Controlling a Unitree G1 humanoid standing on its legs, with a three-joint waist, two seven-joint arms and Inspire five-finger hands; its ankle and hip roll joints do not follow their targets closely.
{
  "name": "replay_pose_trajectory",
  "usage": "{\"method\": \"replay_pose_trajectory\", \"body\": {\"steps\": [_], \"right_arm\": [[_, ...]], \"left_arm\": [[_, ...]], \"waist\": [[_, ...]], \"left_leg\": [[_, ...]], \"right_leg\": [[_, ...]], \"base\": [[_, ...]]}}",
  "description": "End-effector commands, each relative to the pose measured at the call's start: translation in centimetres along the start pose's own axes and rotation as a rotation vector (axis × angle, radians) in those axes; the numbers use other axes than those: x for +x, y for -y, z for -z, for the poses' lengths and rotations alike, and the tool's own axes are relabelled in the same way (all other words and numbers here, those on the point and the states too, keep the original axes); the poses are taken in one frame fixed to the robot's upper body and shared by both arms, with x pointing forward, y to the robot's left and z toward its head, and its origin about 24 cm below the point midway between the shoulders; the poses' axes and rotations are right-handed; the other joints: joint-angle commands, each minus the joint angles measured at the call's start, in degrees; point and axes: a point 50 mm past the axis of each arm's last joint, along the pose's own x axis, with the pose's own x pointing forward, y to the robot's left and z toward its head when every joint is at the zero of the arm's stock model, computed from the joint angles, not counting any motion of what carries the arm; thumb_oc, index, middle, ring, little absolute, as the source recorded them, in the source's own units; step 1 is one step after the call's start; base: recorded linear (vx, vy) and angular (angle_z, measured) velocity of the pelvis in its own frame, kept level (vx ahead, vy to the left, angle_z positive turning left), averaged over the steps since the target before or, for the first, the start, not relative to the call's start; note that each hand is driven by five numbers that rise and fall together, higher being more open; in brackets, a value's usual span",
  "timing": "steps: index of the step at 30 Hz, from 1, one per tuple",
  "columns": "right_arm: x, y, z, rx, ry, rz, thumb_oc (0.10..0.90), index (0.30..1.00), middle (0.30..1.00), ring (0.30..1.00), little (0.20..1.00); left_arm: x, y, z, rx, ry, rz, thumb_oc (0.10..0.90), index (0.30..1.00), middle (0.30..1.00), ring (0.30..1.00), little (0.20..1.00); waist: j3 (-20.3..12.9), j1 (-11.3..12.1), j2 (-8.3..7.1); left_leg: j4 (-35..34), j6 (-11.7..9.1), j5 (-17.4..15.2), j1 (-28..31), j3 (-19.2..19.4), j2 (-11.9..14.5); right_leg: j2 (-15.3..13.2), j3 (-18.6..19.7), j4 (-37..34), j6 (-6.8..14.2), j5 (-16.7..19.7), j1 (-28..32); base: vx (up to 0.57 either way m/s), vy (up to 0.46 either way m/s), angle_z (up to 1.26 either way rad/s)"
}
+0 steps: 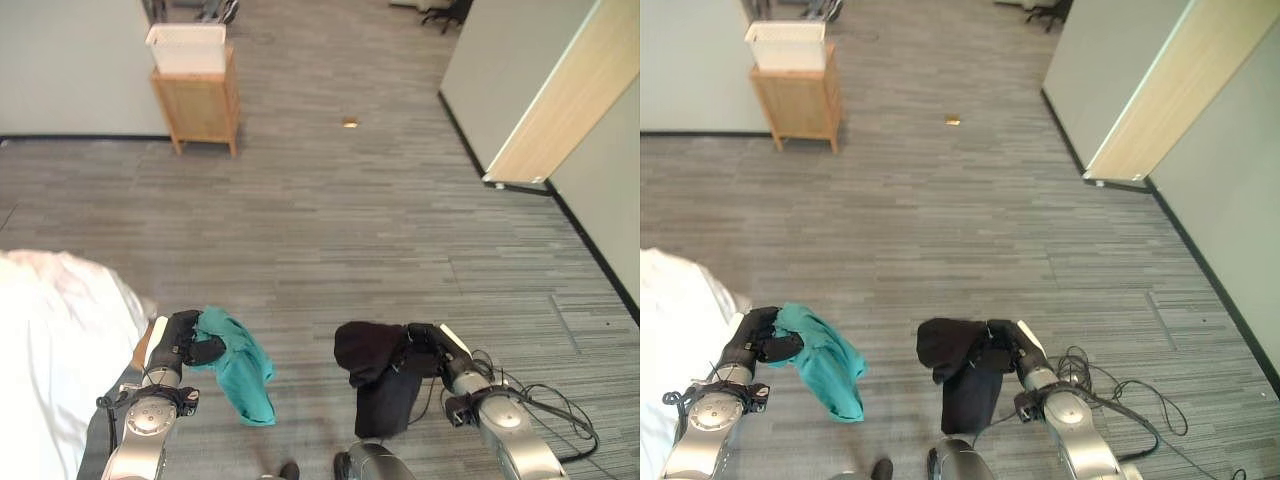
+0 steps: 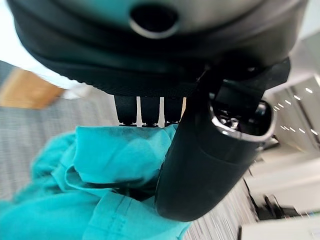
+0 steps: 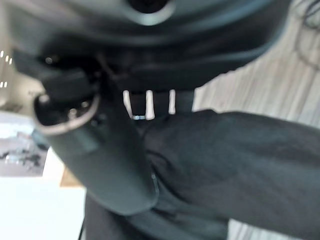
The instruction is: Pick up bed clothes into laundry basket.
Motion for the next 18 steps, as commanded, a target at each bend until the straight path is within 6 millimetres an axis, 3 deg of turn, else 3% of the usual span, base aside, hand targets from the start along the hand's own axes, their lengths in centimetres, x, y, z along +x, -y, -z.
{"method": "replay_pose_trajectory", "body": {"steps": [1,2,3,4,5,6,7,8,9,10,11,12,14,15,16,18], "right_arm": [[-0.2,2.9,-5.9,-0.050,0.312,0.106,0.400,0.300,0.300,0.300,0.300],[-0.2,2.9,-5.9,-0.049,0.312,0.105,0.400,0.300,0.300,0.300,0.300],[-0.5,3.6,-6.2,-0.079,0.311,0.127,0.400,0.300,0.300,0.300,0.300],[-0.5,3.6,-6.2,-0.079,0.311,0.127,0.400,0.300,0.300,0.300,0.300],[-0.5,3.4,-6.4,-0.077,0.321,0.112,0.400,0.300,0.300,0.300,0.300],[-0.5,3.4,-6.4,-0.077,0.321,0.112,0.400,0.300,0.300,0.300,0.300],[-0.4,3.6,-6.5,-0.087,0.321,0.114,0.400,0.300,0.300,0.300,0.300],[-0.4,3.8,-6.8,-0.078,0.329,0.127,0.400,0.300,0.300,0.300,0.300],[-0.4,4.0,-7.0,-0.042,0.347,0.137,0.400,0.300,0.300,0.300,0.300],[-0.2,4.5,-6.9,-0.029,0.335,0.164,0.400,0.300,0.300,0.300,0.300],[-0.2,4.5,-6.9,-0.028,0.336,0.166,0.400,0.300,0.300,0.300,0.300],[-0.1,4.7,-6.9,-0.016,0.330,0.174,0.400,0.300,0.300,0.300,0.300],[0.4,4.4,-7.4,0.027,0.348,0.152,0.400,0.300,0.300,0.300,0.300],[0.7,4.2,-7.7,0.034,0.355,0.134,0.400,0.300,0.300,0.300,0.300],[1.0,4.0,-8.4,0.019,0.379,0.109,0.400,0.300,0.300,0.300,0.300],[1.8,2.8,-9.2,-0.005,0.391,0.048,0.400,0.300,0.300,0.300,0.300]], "left_arm": [[0.7,-2.9,-7.0,0.007,0.349,-0.095,0.400,0.300,0.300,0.300,0.300],[0.7,-2.9,-7.0,0.007,0.349,-0.095,0.400,0.300,0.300,0.300,0.300],[1.0,-3.1,-7.1,0.020,0.344,-0.113,0.400,0.300,0.300,0.300,0.300],[1.0,-3.2,-7.1,0.021,0.344,-0.113,0.400,0.300,0.300,0.300,0.300],[0.9,-3.2,-6.6,0.026,0.325,-0.116,0.400,0.300,0.300,0.300,0.300],[0.9,-3.2,-6.6,0.026,0.326,-0.117,0.400,0.300,0.300,0.300,0.300],[1.0,-2.9,-6.4,0.017,0.314,-0.106,0.400,0.300,0.300,0.300,0.300],[1.1,-2.9,-6.5,0.005,0.312,-0.105,0.400,0.300,0.300,0.300,0.300],[1.1,-2.7,-6.6,-0.007,0.315,-0.093,0.400,0.300,0.300,0.300,0.300],[1.3,-2.3,-6.8,-0.017,0.318,-0.090,0.400,0.300,0.300,0.300,0.300],[1.4,-2.2,-6.8,-0.017,0.319,-0.090,0.400,0.300,0.300,0.300,0.300],[1.6,-1.9,-6.9,-0.023,0.316,-0.088,0.400,0.300,0.300,0.300,0.300],[1.7,-1.6,-7.1,-0.018,0.318,-0.083,0.400,0.300,0.300,0.300,0.300],[1.7,-1.6,-7.0,-0.016,0.315,-0.084,0.400,0.300,0.300,0.300,0.300],[1.8,-1.7,-7.1,-0.005,0.318,-0.088,0.400,0.300,0.300,0.300,0.300],[1.9,-1.4,-7.4,0.000,0.326,-0.082,0.400,0.300,0.300,0.300,0.300]], "waist": [[-5.0,-2.6,0.08],[-5.0,-2.6,0.44],[-5.4,-4.0,-0.83],[-5.4,-4.1,-0.47],[-5.9,-3.6,-0.25],[-6.0,-3.8,-0.59],[-6.1,-3.5,-1.40],[-5.5,-2.7,-2.48],[-4.2,-1.2,-3.31],[-3.0,1.7,-4.33],[-3.1,1.8,-4.42],[-3.1,2.8,-4.90],[-3.8,4.8,-4.70],[-4.3,6.1,-4.77],[-5.1,6.8,-3.75],[-6.6,8.8,-3.09]], "left_leg": [[-3.5,-2.6,2.6,10.0,-7.2,0.8],[-3.6,-2.5,2.2,10.3,-7.1,1.3],[-0.6,-5.1,4.4,12.4,-8.6,3.4],[-0.4,-5.0,4.0,12.5,-8.5,3.8],[9.7,-7.9,12.6,10.2,-7.5,4.8],[9.8,-8.0,12.8,9.8,-7.7,4.4],[20.0,-8.4,18.8,5.5,-6.1,3.8],[29.2,-8.4,22.0,-0.4,-2.9,3.5],[38.6,-6.6,20.4,-6.4,-1.7,1.6],[47.9,-4.8,15.3,-14.7,-0.2,-3.6],[48.0,-4.8,15.5,-15.1,-0.1,-3.7],[47.5,-3.8,13.5,-19.5,1.6,-5.1],[40.2,-3.7,12.8,-25.4,3.6,-6.3],[35.3,-3.7,13.3,-26.1,4.5,-6.3],[27.5,-4.0,14.4,-27.4,4.4,-5.6],[10.7,-4.0,15.1,-25.8,4.3,-4.7]], "right_leg": [[1.4,1.2,-22.5,-0.8,9.9,3.0],[1.8,1.0,-22.5,-0.8,9.4,3.3],[1.1,1.6,-32.6,0.6,15.5,3.4],[1.4,1.3,-32.7,0.6,15.2,3.7],[2.6,1.2,-32.1,-1.4,14.3,6.9],[2.2,1.3,-32.3,-1.3,14.5,6.7],[2.5,2.3,-32.4,-2.5,13.8,9.5],[2.4,2.2,-32.9,-4.1,12.7,12.8],[2.9,3.2,-32.9,-5.4,11.6,15.2],[3.4,5.0,-33.7,-6.9,9.6,20.2],[3.3,5.0,-33.8,-6.9,9.8,20.0],[3.4,5.6,-34.0,-7.4,8.8,22.1],[3.7,6.2,-34.3,-7.5,7.2,25.6],[3.8,7.1,-34.6,-7.5,6.5,27.2],[5.7,8.1,-34.9,-7.6,5.3,29.0],[6.5,10.2,-35.2,-7.7,2.7,33.1]], "base": [[0.22,-0.067,0.10],[0.78,-0.383,0.28],[0.62,-0.302,0.30],[0.92,-0.480,0.73],[0.34,-0.166,0.81],[0.51,-0.285,0.87],[0.37,-0.287,0.36],[0.55,-0.434,0.03],[0.73,-0.526,0.05],[0.53,-0.345,0.05],[0.58,-0.288,0.00],[0.42,-0.145,-0.28],[0.64,-0.145,-0.24],[0.68,-0.062,-0.14],[0.76,-0.041,-0.29],[0.84,-0.007,-0.55]]}}
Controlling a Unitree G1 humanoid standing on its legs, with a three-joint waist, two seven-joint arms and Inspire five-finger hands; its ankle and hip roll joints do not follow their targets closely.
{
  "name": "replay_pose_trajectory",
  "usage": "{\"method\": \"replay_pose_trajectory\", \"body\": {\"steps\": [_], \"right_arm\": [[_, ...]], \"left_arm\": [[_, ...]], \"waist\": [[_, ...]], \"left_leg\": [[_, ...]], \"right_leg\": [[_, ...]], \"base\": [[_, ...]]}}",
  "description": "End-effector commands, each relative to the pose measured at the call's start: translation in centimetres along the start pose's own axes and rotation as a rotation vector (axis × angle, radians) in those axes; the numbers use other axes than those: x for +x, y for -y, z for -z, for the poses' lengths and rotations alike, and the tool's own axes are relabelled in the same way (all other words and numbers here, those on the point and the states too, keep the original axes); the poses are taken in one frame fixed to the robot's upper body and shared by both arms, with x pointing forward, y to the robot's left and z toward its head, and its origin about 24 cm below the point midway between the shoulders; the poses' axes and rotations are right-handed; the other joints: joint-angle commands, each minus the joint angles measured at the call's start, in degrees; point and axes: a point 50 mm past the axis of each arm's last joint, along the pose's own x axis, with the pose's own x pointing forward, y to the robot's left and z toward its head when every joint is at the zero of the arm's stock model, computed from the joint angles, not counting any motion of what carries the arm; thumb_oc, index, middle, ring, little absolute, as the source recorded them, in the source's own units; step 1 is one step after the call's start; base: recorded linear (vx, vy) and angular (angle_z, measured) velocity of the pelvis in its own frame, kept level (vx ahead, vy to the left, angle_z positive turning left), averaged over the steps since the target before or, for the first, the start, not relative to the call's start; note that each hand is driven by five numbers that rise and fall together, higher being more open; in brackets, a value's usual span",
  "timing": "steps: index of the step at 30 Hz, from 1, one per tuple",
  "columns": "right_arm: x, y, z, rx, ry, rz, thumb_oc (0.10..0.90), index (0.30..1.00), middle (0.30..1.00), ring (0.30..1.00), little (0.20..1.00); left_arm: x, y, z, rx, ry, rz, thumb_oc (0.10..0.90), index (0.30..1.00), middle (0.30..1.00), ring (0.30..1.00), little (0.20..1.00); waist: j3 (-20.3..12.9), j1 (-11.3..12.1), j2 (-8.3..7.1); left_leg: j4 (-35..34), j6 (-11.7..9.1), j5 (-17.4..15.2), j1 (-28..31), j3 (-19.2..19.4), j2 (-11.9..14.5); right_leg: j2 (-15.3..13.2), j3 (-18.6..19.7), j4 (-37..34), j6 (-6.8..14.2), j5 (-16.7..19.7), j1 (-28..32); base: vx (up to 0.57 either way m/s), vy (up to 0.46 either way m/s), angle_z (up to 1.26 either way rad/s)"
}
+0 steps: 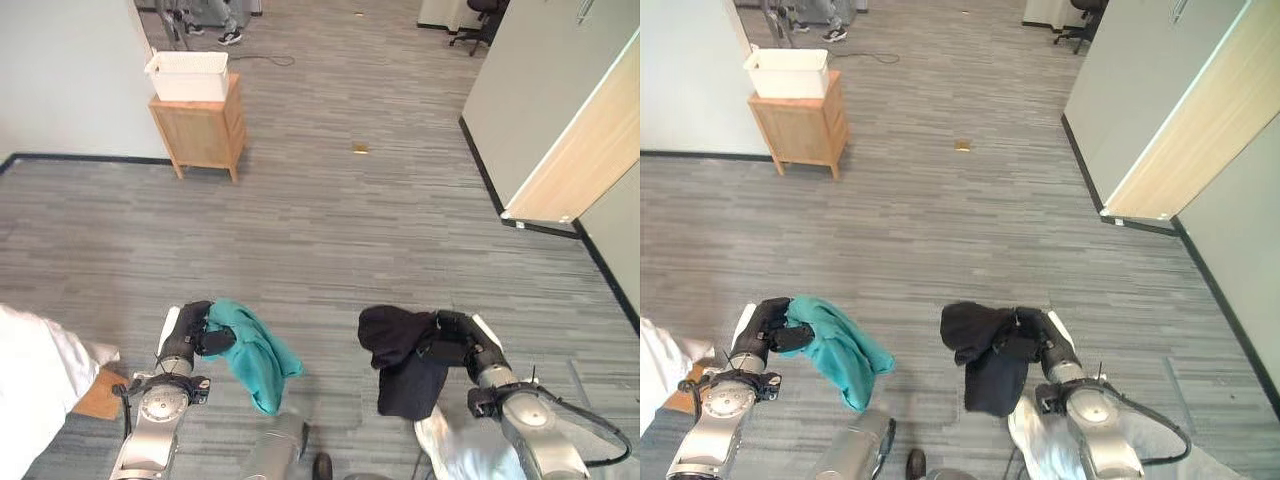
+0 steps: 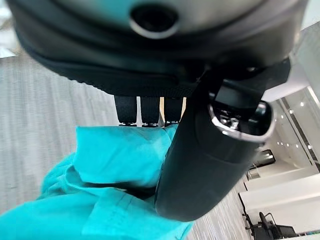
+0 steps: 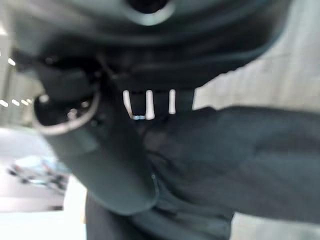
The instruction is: Pick up bed clothes into laundry basket.
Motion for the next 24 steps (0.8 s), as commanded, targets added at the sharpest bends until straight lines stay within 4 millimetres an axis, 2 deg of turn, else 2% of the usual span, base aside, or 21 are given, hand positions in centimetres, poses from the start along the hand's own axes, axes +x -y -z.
{"method": "replay_pose_trajectory", "body": {"steps": [1,3,4,5,6,7,8,9,10,12,13,15,16,17,18,19,20,21,22,23,24], "right_arm": [[2.0,-0.9,-7.4,-0.045,0.324,-0.105,0.400,0.300,0.300,0.300,0.300],[2.8,-2.5,-8.1,-0.049,0.331,-0.175,0.400,0.300,0.300,0.300,0.300],[3.2,-3.2,-8.4,-0.039,0.332,-0.197,0.400,0.300,0.300,0.300,0.300],[3.5,-4.0,-8.8,-0.030,0.341,-0.232,0.400,0.300,0.300,0.300,0.300],[3.6,-4.7,-9.1,-0.028,0.352,-0.257,0.400,0.300,0.300,0.300,0.300],[3.5,-5.5,-8.9,-0.022,0.348,-0.282,0.400,0.300,0.300,0.300,0.300],[3.6,-6.5,-8.7,-0.024,0.342,-0.313,0.400,0.300,0.300,0.300,0.300],[3.4,-6.5,-8.6,-0.012,0.343,-0.305,0.400,0.300,0.300,0.300,0.300],[3.3,-6.9,-8.4,0.012,0.340,-0.312,0.400,0.300,0.300,0.300,0.300],[3.5,-8.4,-8.7,0.033,0.352,-0.342,0.400,0.300,0.300,0.300,0.300],[3.3,-8.9,-8.3,0.074,0.341,-0.353,0.400,0.300,0.300,0.300,0.300],[2.4,-8.3,-7.0,0.070,0.305,-0.343,0.400,0.300,0.300,0.300,0.300],[1.6,-7.6,-6.5,0.069,0.298,-0.324,0.400,0.300,0.300,0.300,0.300],[1.1,-6.9,-6.4,0.089,0.308,-0.303,0.400,0.300,0.300,0.300,0.300],[0.9,-6.0,-6.8,0.124,0.338,-0.260,0.400,0.300,0.300,0.300,0.300],[0.9,-6.0,-6.8,0.125,0.337,-0.260,0.400,0.300,0.300,0.300,0.300],[0.8,-5.3,-7.2,0.116,0.366,-0.231,0.400,0.300,0.300,0.300,0.300],[0.6,-4.6,-7.6,0.065,0.380,-0.219,0.400,0.300,0.300,0.300,0.300],[0.8,-3.8,-7.8,0.034,0.376,-0.194,0.400,0.300,0.300,0.300,0.300],[0.2,-3.5,-7.6,0.131,0.402,-0.145,0.400,0.300,0.300,0.300,0.300],[0.2,-3.4,-7.5,0.132,0.403,-0.144,0.400,0.300,0.300,0.300,0.300]], "left_arm": [[1.3,-2.3,-7.3,0.040,0.330,-0.107,0.400,0.300,0.300,0.300,0.300],[1.4,-2.4,-7.5,0.053,0.330,-0.128,0.400,0.300,0.300,0.300,0.300],[1.5,-2.3,-7.5,0.054,0.327,-0.130,0.400,0.300,0.300,0.300,0.300],[1.6,-2.4,-7.7,0.053,0.330,-0.151,0.400,0.300,0.300,0.300,0.300],[1.5,-2.5,-7.3,0.072,0.319,-0.160,0.400,0.300,0.300,0.300,0.300],[1.5,-2.4,-7.5,0.107,0.323,-0.167,0.400,0.300,0.300,0.300,0.300],[1.4,-2.3,-7.3,0.142,0.319,-0.168,0.400,0.300,0.300,0.300,0.300],[1.4,-2.3,-7.4,0.138,0.319,-0.159,0.400,0.300,0.300,0.300,0.300],[1.4,-2.1,-7.6,0.137,0.323,-0.162,0.400,0.300,0.300,0.300,0.300],[1.7,-1.1,-8.8,0.137,0.375,-0.142,0.400,0.300,0.300,0.300,0.300],[1.9,-0.1,-9.6,0.127,0.401,-0.099,0.400,0.300,0.300,0.300,0.300],[1.8,1.3,-9.6,0.183,0.414,-0.015,0.400,0.300,0.300,0.300,0.300],[1.6,2.1,-9.8,0.177,0.430,0.024,0.400,0.300,0.300,0.300,0.300],[1.5,3.1,-10.5,0.148,0.462,0.072,0.400,0.300,0.300,0.300,0.300],[1.6,4.5,-12.0,0.145,0.521,0.121,0.400,0.300,0.300,0.300,0.300],[1.6,4.5,-12.0,0.146,0.521,0.121,0.400,0.300,0.300,0.300,0.300],[1.5,5.2,-12.8,0.161,0.552,0.156,0.400,0.300,0.300,0.300,0.300],[1.5,5.6,-13.4,0.269,0.587,0.183,0.400,0.300,0.300,0.300,0.300],[1.0,5.8,-14.3,0.360,0.640,0.211,0.400,0.300,0.300,0.300,0.300],[0.6,6.8,-15.5,0.242,0.696,0.259,0.400,0.300,0.300,0.300,0.300],[0.7,6.9,-15.5,0.241,0.697,0.261,0.400,0.300,0.300,0.300,0.300]], "waist": [[-5.2,4.0,-0.45],[-6.7,6.2,-0.46],[-7.1,6.5,-0.81],[-7.3,6.9,-1.57],[-7.6,7.4,-2.61],[-8.6,8.1,-4.14],[-9.1,9.5,-5.16],[-9.1,9.3,-3.76],[-8.4,8.2,-1.90],[-6.1,4.9,0.94],[-6.0,2.9,1.79],[-5.3,0.1,2.32],[-5.4,-1.9,2.38],[-5.2,-3.3,1.45],[-5.5,-5.5,-0.31],[-5.3,-5.7,0.04],[-5.9,-6.6,-1.05],[-6.2,-6.6,-1.63],[-6.6,-5.5,-1.51],[-7.3,-6.8,-2.29],[-7.3,-6.6,-2.26]], "left_leg": [[-29.9,0.0,13.1,9.6,-3.2,0.4],[-35.2,-0.7,14.7,9.1,-4.5,0.4],[-36.1,-1.1,15.7,9.2,-2.6,1.0],[-35.3,-1.0,16.4,9.7,0.8,0.9],[-34.4,-0.1,15.8,10.6,1.6,1.0],[-33.8,0.8,15.7,11.0,1.8,-0.4],[-31.6,1.6,14.3,12.0,1.6,-1.4],[-30.1,3.1,11.6,13.8,0.7,-0.6],[-29.3,4.3,8.8,17.7,-1.0,0.0],[-30.3,5.9,7.0,24.5,-3.3,0.8],[-31.5,6.2,7.0,26.7,-5.4,1.1],[-32.3,6.0,7.1,30.8,-9.7,1.2],[-33.3,5.1,7.0,32.4,-11.7,1.4],[-33.4,4.0,6.0,33.7,-12.0,1.2],[-33.3,2.3,5.0,34.9,-14.5,0.3],[-33.5,2.4,4.6,35.6,-14.8,0.7],[-33.4,2.0,3.6,36.1,-16.2,0.6],[-33.6,1.4,1.6,36.5,-16.2,1.4],[-31.7,0.6,1.6,36.1,-16.0,2.4],[-30.7,0.0,1.4,35.7,-16.9,2.9],[-30.7,0.0,1.3,35.7,-16.8,2.9]], "right_leg": [[-2.9,8.0,-1.9,5.6,4.5,8.5],[-3.4,9.1,-0.9,6.0,3.6,12.9],[-4.2,8.9,-0.2,6.3,3.4,14.2],[-5.2,9.3,1.3,6.9,4.5,15.2],[-6.7,8.9,4.3,8.2,6.6,14.9],[-8.7,7.4,9.9,11.5,13.5,13.7],[-11.2,4.7,17.9,14.8,22.2,12.7],[-9.4,3.4,30.2,16.2,27.2,8.3],[-7.4,2.0,42.1,16.0,27.1,3.1],[-6.8,-0.4,55.2,14.0,22.5,-8.1],[-6.2,-0.1,57.3,12.4,19.8,-12.6],[-3.5,0.7,53.9,11.7,16.8,-18.3],[-4.5,1.2,46.6,11.2,16.2,-20.0],[-8.0,1.0,35.6,11.3,15.8,-20.1],[-9.7,1.6,12.5,12.5,16.2,-16.0],[-9.5,1.2,11.6,12.4,16.2,-14.9],[-8.2,4.8,6.3,13.4,15.0,-13.9],[-7.9,5.4,3.3,13.8,13.6,-11.8],[-7.6,5.2,1.7,13.3,12.4,-8.4],[-5.9,9.1,2.4,12.6,13.6,-7.5],[-5.8,9.2,2.4,12.6,13.8,-7.5]], "base": [[0.85,0.001,-0.80],[0.85,0.019,-0.72],[0.82,0.067,-0.82],[0.74,0.074,-0.72],[0.79,0.100,-0.55],[0.82,0.108,-0.03],[0.80,0.140,-0.23],[0.86,0.219,-0.60],[0.77,0.283,-0.78],[0.66,0.237,0.02],[0.59,0.032,0.91],[0.60,-0.106,1.30],[0.57,-0.169,1.27],[0.70,-0.280,2.20],[0.54,-0.224,2.57],[0.49,-0.270,2.60],[0.27,-0.213,1.33],[0.29,-0.304,0.97],[0.27,-0.351,0.33],[0.18,-0.254,0.16],[0.17,-0.218,-0.51]]}}
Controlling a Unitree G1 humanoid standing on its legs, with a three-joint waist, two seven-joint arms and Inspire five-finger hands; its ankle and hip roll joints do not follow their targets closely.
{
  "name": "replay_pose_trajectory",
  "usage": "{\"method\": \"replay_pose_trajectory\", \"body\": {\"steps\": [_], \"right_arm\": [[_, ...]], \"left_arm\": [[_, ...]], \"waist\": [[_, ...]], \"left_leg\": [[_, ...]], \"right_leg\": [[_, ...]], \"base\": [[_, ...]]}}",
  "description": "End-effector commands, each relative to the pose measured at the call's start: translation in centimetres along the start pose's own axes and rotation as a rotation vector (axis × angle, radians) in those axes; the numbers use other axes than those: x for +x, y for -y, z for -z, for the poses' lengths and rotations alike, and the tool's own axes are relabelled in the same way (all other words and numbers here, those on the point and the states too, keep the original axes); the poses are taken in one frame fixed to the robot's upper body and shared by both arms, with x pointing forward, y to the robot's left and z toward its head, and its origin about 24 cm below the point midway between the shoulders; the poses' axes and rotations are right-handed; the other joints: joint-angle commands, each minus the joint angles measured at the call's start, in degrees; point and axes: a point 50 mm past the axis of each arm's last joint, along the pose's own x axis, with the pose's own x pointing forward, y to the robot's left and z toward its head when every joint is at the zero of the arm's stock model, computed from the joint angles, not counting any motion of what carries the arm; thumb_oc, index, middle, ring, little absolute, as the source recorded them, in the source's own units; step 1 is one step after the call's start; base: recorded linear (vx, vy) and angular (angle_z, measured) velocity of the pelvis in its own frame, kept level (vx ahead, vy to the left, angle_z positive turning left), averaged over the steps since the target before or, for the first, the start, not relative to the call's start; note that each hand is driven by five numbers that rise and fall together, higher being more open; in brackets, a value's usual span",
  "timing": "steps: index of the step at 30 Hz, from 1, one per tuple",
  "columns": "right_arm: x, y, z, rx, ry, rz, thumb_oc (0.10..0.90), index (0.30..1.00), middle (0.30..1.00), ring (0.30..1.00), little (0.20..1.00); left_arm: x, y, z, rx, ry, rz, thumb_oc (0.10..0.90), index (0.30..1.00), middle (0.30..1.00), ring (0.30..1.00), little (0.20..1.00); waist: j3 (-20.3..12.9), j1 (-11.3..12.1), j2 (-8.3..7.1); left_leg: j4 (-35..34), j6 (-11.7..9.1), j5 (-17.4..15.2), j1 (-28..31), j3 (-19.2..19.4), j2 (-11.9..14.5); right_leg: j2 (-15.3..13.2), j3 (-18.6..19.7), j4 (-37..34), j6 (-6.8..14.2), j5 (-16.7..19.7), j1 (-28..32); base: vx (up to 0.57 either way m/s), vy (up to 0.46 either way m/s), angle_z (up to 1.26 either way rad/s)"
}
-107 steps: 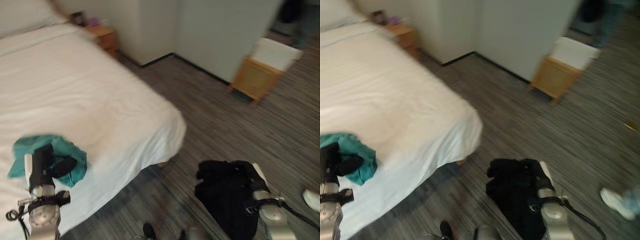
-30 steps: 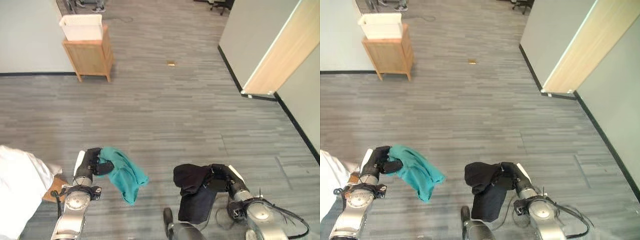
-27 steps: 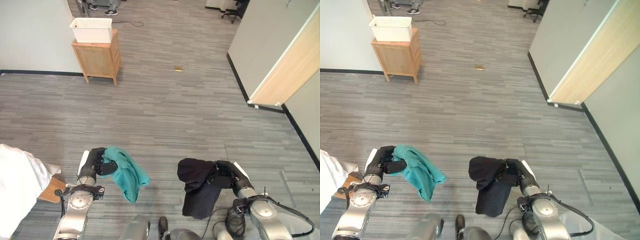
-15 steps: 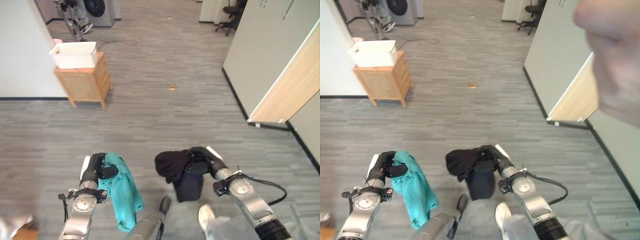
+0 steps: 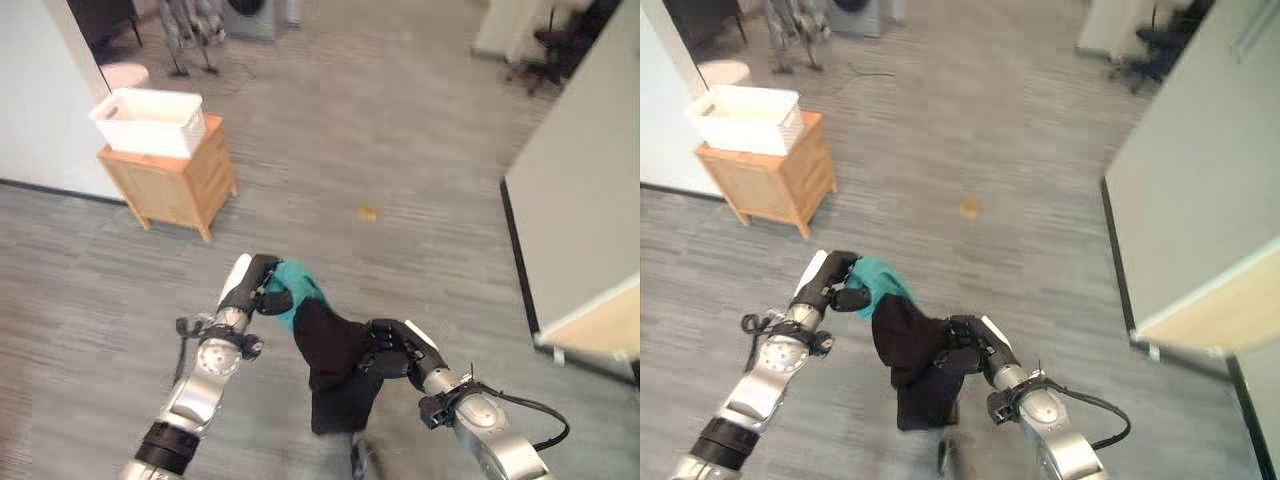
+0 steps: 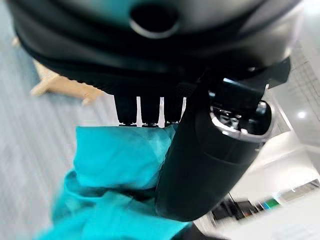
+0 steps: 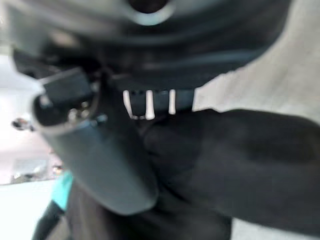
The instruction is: Pick up bed clothes into laundry basket.
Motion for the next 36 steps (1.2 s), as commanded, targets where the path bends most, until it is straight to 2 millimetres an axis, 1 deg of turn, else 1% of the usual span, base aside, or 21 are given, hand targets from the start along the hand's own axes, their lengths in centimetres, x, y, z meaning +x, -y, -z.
{"method": "replay_pose_trajectory", "body": {"steps": [1,2,3,6,8,12,13,18,23,24,25,27,28,29,30,31,32,33,34,35,36], "right_arm": [[-0.2,2.9,-9.5,0.053,0.508,0.152,0.400,0.300,0.300,0.300,0.300],[-0.4,3.2,-9.4,0.043,0.506,0.168,0.400,0.300,0.300,0.300,0.300],[-0.7,3.6,-8.9,0.034,0.483,0.178,0.400,0.300,0.300,0.300,0.300],[-1.5,4.9,-7.9,-0.045,0.425,0.222,0.400,0.300,0.300,0.300,0.300],[-1.9,5.4,-7.2,-0.054,0.394,0.247,0.400,0.300,0.300,0.300,0.300],[-2.1,5.3,-6.9,-0.030,0.392,0.256,0.400,0.300,0.300,0.300,0.300],[-2.2,5.3,-6.7,-0.026,0.389,0.258,0.400,0.300,0.300,0.300,0.300],[-2.3,5.2,-6.1,-0.028,0.362,0.249,0.400,0.300,0.300,0.300,0.300],[-2.0,5.2,-6.1,-0.029,0.360,0.250,0.400,0.300,0.300,0.300,0.300],[-1.6,5.1,-6.4,-0.038,0.365,0.243,0.400,0.300,0.300,0.300,0.300],[-1.3,5.0,-6.7,-0.052,0.368,0.236,0.400,0.300,0.300,0.300,0.300],[-0.7,4.8,-7.4,-0.079,0.376,0.221,0.400,0.300,0.300,0.300,0.300],[-0.8,4.9,-7.2,-0.088,0.366,0.223,0.400,0.300,0.300,0.300,0.300],[-0.8,4.9,-7.2,-0.089,0.367,0.223,0.400,0.300,0.300,0.300,0.300],[-1.5,5.5,-7.2,-0.106,0.366,0.255,0.400,0.300,0.300,0.300,0.300],[-1.7,5.7,-7.3,-0.100,0.371,0.267,0.400,0.300,0.300,0.300,0.300],[-1.7,5.7,-7.3,-0.100,0.371,0.267,0.400,0.300,0.300,0.300,0.300],[-1.8,6.6,-7.8,-0.107,0.385,0.301,0.400,0.300,0.300,0.300,0.300],[-2.4,7.9,-8.5,-0.162,0.391,0.327,0.400,0.300,0.300,0.300,0.300],[-2.3,7.9,-8.6,-0.163,0.392,0.326,0.400,0.300,0.300,0.300,0.300],[-2.6,8.5,-8.9,-0.151,0.400,0.350,0.400,0.300,0.300,0.300,0.300]], "left_arm": [[0.8,-1.9,-9.4,-0.050,0.478,-0.034,0.400,0.300,0.300,0.300,0.300],[0.8,-1.7,-9.7,-0.070,0.490,-0.022,0.400,0.300,0.300,0.300,0.300],[0.7,-1.5,-9.3,-0.104,0.476,0.002,0.400,0.300,0.300,0.300,0.300],[0.0,-1.8,-8.6,-0.158,0.463,0.019,0.400,0.300,0.300,0.300,0.300],[-0.5,-1.6,-8.0,-0.198,0.445,0.049,0.400,0.300,0.300,0.300,0.300],[-0.7,-1.6,-7.6,-0.203,0.433,0.052,0.400,0.300,0.300,0.300,0.300],[-0.9,-1.6,-7.0,-0.207,0.412,0.047,0.400,0.300,0.300,0.300,0.300],[-1.4,-1.5,-5.7,-0.212,0.364,0.050,0.400,0.300,0.300,0.300,0.300],[-1.6,-1.6,-4.9,-0.210,0.333,0.041,0.400,0.300,0.300,0.300,0.300],[-1.5,-1.9,-4.5,-0.216,0.317,0.023,0.400,0.300,0.300,0.300,0.300],[-1.4,-2.3,-4.4,-0.217,0.312,0.003,0.400,0.300,0.300,0.300,0.300],[-1.3,-3.8,-4.1,-0.187,0.304,-0.069,0.400,0.300,0.300,0.300,0.300],[-1.3,-4.6,-4.1,-0.168,0.309,-0.100,0.400,0.300,0.300,0.300,0.300],[-1.3,-4.6,-4.2,-0.167,0.309,-0.100,0.400,0.300,0.300,0.300,0.300],[-1.3,-6.0,-3.6,-0.149,0.288,-0.168,0.400,0.300,0.300,0.300,0.300],[-1.5,-7.0,-3.4,-0.137,0.281,-0.216,0.400,0.300,0.300,0.300,0.300],[-1.5,-7.0,-3.4,-0.137,0.281,-0.216,0.400,0.300,0.300,0.300,0.300],[-2.3,-9.1,-1.9,-0.166,0.234,-0.328,0.400,0.300,0.300,0.300,0.300],[-3.4,-10.9,-0.5,-0.154,0.182,-0.416,0.400,0.300,0.300,0.300,0.300],[-3.4,-10.9,-0.5,-0.154,0.182,-0.417,0.400,0.300,0.300,0.300,0.300],[-3.9,-11.5,-0.1,-0.170,0.172,-0.435,0.400,0.300,0.300,0.300,0.300]], "waist": [[-3.2,-1.9,-0.70],[-3.1,-2.1,-0.68],[-3.6,-2.6,-0.50],[-4.6,-2.8,-0.15],[-5.0,-3.0,0.54],[-5.2,-3.0,0.94],[-5.3,-3.0,1.09],[-5.5,-2.8,1.41],[-5.5,-2.5,1.70],[-5.3,-2.2,1.83],[-4.8,-2.0,2.06],[-3.0,-1.2,2.68],[-2.3,-1.2,2.64],[-2.2,-1.5,2.44],[-1.4,-2.6,1.60],[-1.3,-2.3,1.60],[-1.3,-2.4,1.59],[-1.2,-0.4,2.25],[-1.1,0.9,1.41],[-1.0,0.6,1.41],[-0.9,1.7,0.95]], "left_leg": [[-20.1,1.2,14.2,-7.1,-2.1,1.6],[-20.3,1.0,15.2,-7.3,-2.8,1.3],[-21.7,0.7,16.0,-7.1,-3.6,1.3],[-22.5,0.7,15.0,-7.1,-4.5,1.1],[-22.7,0.8,14.4,-7.2,-3.9,1.1],[-23.1,0.8,14.4,-6.9,-3.4,1.2],[-23.2,0.9,14.3,-6.6,-3.2,1.1],[-23.6,1.1,14.0,-6.2,-2.2,1.1],[-23.8,1.3,13.7,-6.0,-1.7,1.1],[-23.5,1.5,13.3,-6.0,-1.6,1.1],[-23.1,1.6,13.1,-6.3,-1.5,1.2],[-22.4,2.0,12.9,-6.9,-1.0,1.4],[-21.8,1.9,13.1,-7.2,-2.4,1.1],[-21.7,1.9,13.1,-7.2,-2.7,1.0],[-20.4,0.8,13.1,-7.4,-8.2,0.3],[-19.8,0.0,13.5,-7.8,-10.7,0.4],[-19.9,-0.1,13.6,-7.9,-10.9,0.4],[-18.7,-1.5,13.4,-8.5,-15.5,2.3],[-17.7,-2.8,12.7,-9.5,-19.0,3.1],[-17.5,-3.0,12.9,-9.7,-19.3,2.9],[-17.0,-3.7,13.7,-11.1,-20.4,3.8]], "right_leg": [[0.1,2.5,-0.3,4.5,-4.0,10.2],[0.4,2.5,-0.9,4.4,-3.1,10.4],[0.4,2.1,-1.8,4.2,-3.1,10.5],[0.5,2.9,-4.5,4.0,-3.1,11.6],[0.7,3.5,-5.8,3.7,-3.3,12.4],[0.8,3.6,-6.4,3.5,-3.1,12.8],[0.7,3.8,-7.1,3.5,-3.0,13.5],[0.9,4.6,-7.0,3.5,-3.0,13.9],[0.8,4.9,-6.5,3.6,-3.3,13.7],[0.9,5.1,-5.3,3.7,-3.6,13.0],[1.3,4.9,-2.0,3.7,-4.8,11.4],[1.6,2.8,5.9,4.5,-6.5,8.1],[1.8,4.0,10.2,5.1,-6.2,7.1],[1.7,3.8,11.0,5.0,-6.6,6.8],[3.5,9.6,16.5,5.5,-7.0,6.6],[2.1,10.5,16.9,4.8,-6.9,6.6],[2.1,10.4,16.8,4.8,-6.9,6.6],[-2.6,10.6,15.5,2.7,-7.9,7.7],[-4.3,10.5,10.9,3.4,-9.4,10.5],[-4.6,10.3,10.4,3.7,-9.0,10.7],[-4.0,9.0,8.2,3.7,-12.8,12.7]], "base": [[0.08,-0.092,-0.39],[0.11,-0.140,-0.34],[0.10,-0.143,-0.14],[0.12,-0.112,-0.20],[0.08,-0.064,-0.36],[0.02,-0.013,-0.30],[0.00,0.005,-0.32],[-0.01,0.010,-0.10],[-0.02,0.016,0.06],[-0.07,0.021,-0.13],[-0.15,0.041,-0.22],[-0.15,0.039,-0.14],[-0.06,0.009,0.03],[0.01,-0.076,0.43],[0.00,-0.147,0.40],[0.00,-0.140,1.09],[-0.01,-0.279,1.12],[-0.02,-0.411,1.92],[-0.04,-0.404,1.53],[-0.12,-0.333,1.54],[-0.17,-0.246,1.42]]}}
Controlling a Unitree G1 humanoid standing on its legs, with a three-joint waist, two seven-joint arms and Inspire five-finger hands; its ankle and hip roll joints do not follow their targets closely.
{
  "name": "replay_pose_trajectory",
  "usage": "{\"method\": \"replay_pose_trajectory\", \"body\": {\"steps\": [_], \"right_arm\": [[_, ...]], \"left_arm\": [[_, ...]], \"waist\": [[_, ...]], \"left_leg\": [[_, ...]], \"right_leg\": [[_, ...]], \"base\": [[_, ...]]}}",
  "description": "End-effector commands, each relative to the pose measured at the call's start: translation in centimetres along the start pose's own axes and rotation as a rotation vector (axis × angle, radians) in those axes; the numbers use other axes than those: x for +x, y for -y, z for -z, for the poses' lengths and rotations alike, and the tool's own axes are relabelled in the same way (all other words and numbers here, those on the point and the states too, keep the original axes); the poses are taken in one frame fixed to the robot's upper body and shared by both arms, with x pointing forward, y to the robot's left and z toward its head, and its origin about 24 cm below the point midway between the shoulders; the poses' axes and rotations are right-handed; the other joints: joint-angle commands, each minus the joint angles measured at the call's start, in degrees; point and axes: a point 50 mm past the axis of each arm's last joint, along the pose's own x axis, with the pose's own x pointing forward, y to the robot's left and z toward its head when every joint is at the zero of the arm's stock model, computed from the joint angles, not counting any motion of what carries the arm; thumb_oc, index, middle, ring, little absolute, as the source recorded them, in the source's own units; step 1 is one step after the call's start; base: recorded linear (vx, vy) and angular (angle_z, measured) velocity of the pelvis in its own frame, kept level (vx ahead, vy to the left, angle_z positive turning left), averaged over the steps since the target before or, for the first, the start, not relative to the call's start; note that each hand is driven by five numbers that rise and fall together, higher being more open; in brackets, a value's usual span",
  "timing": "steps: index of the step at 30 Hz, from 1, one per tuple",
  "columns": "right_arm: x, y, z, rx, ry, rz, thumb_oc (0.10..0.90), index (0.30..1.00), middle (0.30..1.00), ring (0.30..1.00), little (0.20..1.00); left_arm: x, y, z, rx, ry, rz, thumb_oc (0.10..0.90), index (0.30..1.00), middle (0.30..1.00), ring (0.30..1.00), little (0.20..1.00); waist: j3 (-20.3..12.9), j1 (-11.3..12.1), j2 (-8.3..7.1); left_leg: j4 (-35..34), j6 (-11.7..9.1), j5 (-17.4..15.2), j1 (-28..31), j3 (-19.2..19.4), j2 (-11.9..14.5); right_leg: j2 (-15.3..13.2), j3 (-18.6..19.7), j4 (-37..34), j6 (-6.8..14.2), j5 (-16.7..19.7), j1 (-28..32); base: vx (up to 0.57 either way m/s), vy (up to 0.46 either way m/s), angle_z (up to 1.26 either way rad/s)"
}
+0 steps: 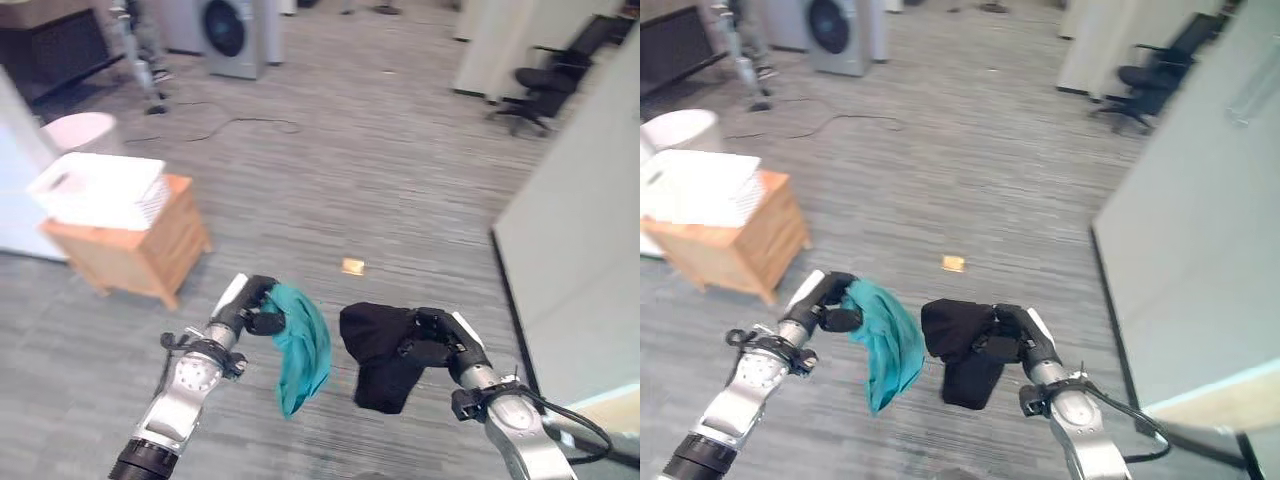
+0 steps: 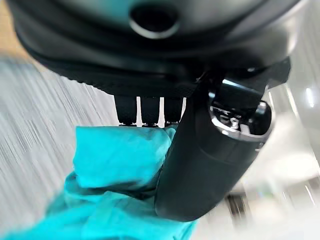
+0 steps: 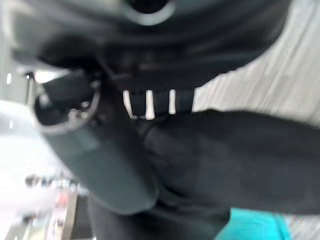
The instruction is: Pick up bed clothes into laundry basket.
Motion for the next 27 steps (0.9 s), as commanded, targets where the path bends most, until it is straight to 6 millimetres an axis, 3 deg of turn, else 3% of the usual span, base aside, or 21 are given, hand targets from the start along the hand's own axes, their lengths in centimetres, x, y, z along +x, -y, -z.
{"method": "replay_pose_trajectory", "body": {"steps": [1,2,3,4,5,7,9,10,12,13,14,17,19,27], "right_arm": [[1.4,3.2,-6.9,-0.064,0.309,0.066,0.400,0.300,0.300,0.300,0.300],[1.8,3.1,-7.4,-0.057,0.325,0.061,0.400,0.300,0.300,0.300,0.300],[1.6,3.4,-7.5,-0.057,0.328,0.057,0.400,0.300,0.300,0.300,0.300],[1.3,3.7,-8.0,-0.075,0.342,0.033,0.400,0.300,0.300,0.300,0.300],[1.2,4.2,-8.5,-0.096,0.351,0.034,0.400,0.300,0.300,0.300,0.300],[1.2,4.8,-8.9,-0.142,0.337,0.043,0.400,0.300,0.300,0.300,0.300],[1.2,4.8,-8.5,-0.143,0.323,0.059,0.400,0.300,0.300,0.300,0.300],[1.2,4.8,-8.5,-0.143,0.322,0.058,0.400,0.300,0.300,0.300,0.300],[1.0,4.3,-7.7,-0.109,0.306,0.065,0.400,0.300,0.300,0.300,0.300],[1.0,4.3,-7.6,-0.109,0.304,0.065,0.400,0.300,0.300,0.300,0.300],[0.6,3.7,-5.9,-0.102,0.244,0.074,0.400,0.300,0.300,0.300,0.300],[0.7,3.3,-5.0,-0.076,0.216,0.082,0.400,0.300,0.300,0.300,0.300],[0.2,2.8,-4.4,-0.069,0.202,0.058,0.400,0.300,0.300,0.300,0.300],[0.2,2.6,-4.3,-0.070,0.193,0.051,0.400,0.300,0.300,0.300,0.300]], "left_arm": [[-1.9,-6.9,-2.6,0.097,0.157,-0.263,0.400,0.300,0.300,0.300,0.300],[-2.5,-7.5,-1.7,0.087,0.125,-0.294,0.400,0.300,0.300,0.300,0.300],[-3.4,-8.1,-0.9,0.073,0.087,-0.330,0.400,0.300,0.300,0.300,0.300],[-4.2,-8.7,0.0,0.061,0.053,-0.357,0.400,0.300,0.300,0.300,0.300],[-4.7,-8.9,0.2,0.050,0.045,-0.366,0.400,0.300,0.300,0.300,0.300],[-5.3,-8.6,1.2,0.037,-0.007,-0.343,0.400,0.300,0.300,0.300,0.300],[-5.9,-8.0,2.2,0.006,-0.044,-0.331,0.400,0.300,0.300,0.300,0.300],[-5.9,-8.0,2.2,0.006,-0.045,-0.331,0.400,0.300,0.300,0.300,0.300],[-6.3,-7.7,3.2,-0.012,-0.087,-0.341,0.400,0.300,0.300,0.300,0.300],[-6.3,-7.7,3.2,-0.011,-0.088,-0.341,0.400,0.300,0.300,0.300,0.300],[-6.8,-7.1,4.1,0.011,-0.131,-0.316,0.400,0.300,0.300,0.300,0.300],[-6.6,-6.8,3.9,0.023,-0.124,-0.302,0.400,0.300,0.300,0.300,0.300],[-7.5,-7.1,4.2,0.063,-0.144,-0.288,0.400,0.300,0.300,0.300,0.300],[-7.6,-6.5,4.6,0.054,-0.161,-0.264,0.400,0.300,0.300,0.300,0.300]], "waist": [[-6.7,5.7,-3.55],[-6.2,6.9,-4.36],[-6.0,7.4,-4.78],[-4.9,8.4,-5.68],[-4.0,8.7,-6.31],[-3.0,8.7,-6.98],[-2.9,8.7,-6.52],[-3.1,8.6,-6.53],[-4.4,7.7,-6.03],[-4.5,7.7,-6.06],[-6.7,6.4,-4.55],[-6.9,5.5,-4.15],[-7.4,4.8,-3.33],[-7.1,5.0,-2.66]], "left_leg": [[-1.1,0.1,3.4,-5.7,5.1,6.9],[-0.7,-0.6,5.2,-6.5,5.8,7.9],[-0.5,-0.8,9.0,-8.1,6.6,8.8],[1.9,0.3,11.1,-10.8,9.2,8.4],[4.1,1.1,10.8,-13.0,12.2,7.2],[7.2,3.9,7.8,-14.8,22.4,5.2],[9.4,5.4,4.4,-13.6,30.5,2.4],[9.4,5.6,4.0,-13.5,30.5,2.4],[7.0,6.6,2.7,-11.8,34.6,1.0],[6.8,6.7,2.8,-11.7,34.6,1.0],[-1.6,8.4,1.9,-8.4,35.1,0.7],[-4.1,8.3,3.3,-7.6,33.5,0.4],[-7.4,7.8,4.2,-6.2,34.4,1.3],[-9.2,8.3,4.2,-4.0,36.3,2.1]], "right_leg": [[-6.2,-3.2,2.0,5.1,0.7,-1.7],[-5.9,-4.7,0.7,5.3,1.8,-1.5],[-5.6,-5.5,-1.5,5.3,2.6,-0.8],[-5.1,-6.4,-2.9,5.0,2.8,0.5],[-5.6,-8.0,-4.3,5.1,3.8,0.9],[-5.0,-10.6,-6.3,4.1,5.6,1.4],[-4.9,-14.3,-8.0,3.5,7.3,0.6],[-4.9,-14.4,-8.2,3.4,7.0,0.8],[-4.5,-16.7,-9.2,3.2,7.9,-0.1],[-4.5,-16.8,-9.3,3.2,7.8,-0.1],[-3.7,-19.5,-10.2,3.2,7.3,-0.5],[-4.1,-20.4,-10.2,3.3,8.0,-0.8],[-4.2,-20.8,-10.5,3.4,7.8,-0.7],[-3.9,-19.1,-10.9,3.6,8.7,-0.4]], "base": [[-0.17,-0.428,1.19],[-0.17,-0.394,1.16],[-0.14,-0.439,0.64],[-0.21,-0.359,0.72],[-0.22,-0.384,0.76],[-0.28,-0.301,1.22],[-0.27,-0.175,1.67],[-0.20,-0.104,1.53],[-0.09,-0.039,1.08],[-0.04,0.046,0.88],[-0.01,0.054,0.60],[-0.02,0.059,0.18],[-0.01,0.062,0.18],[0.01,0.026,-0.26]]}}
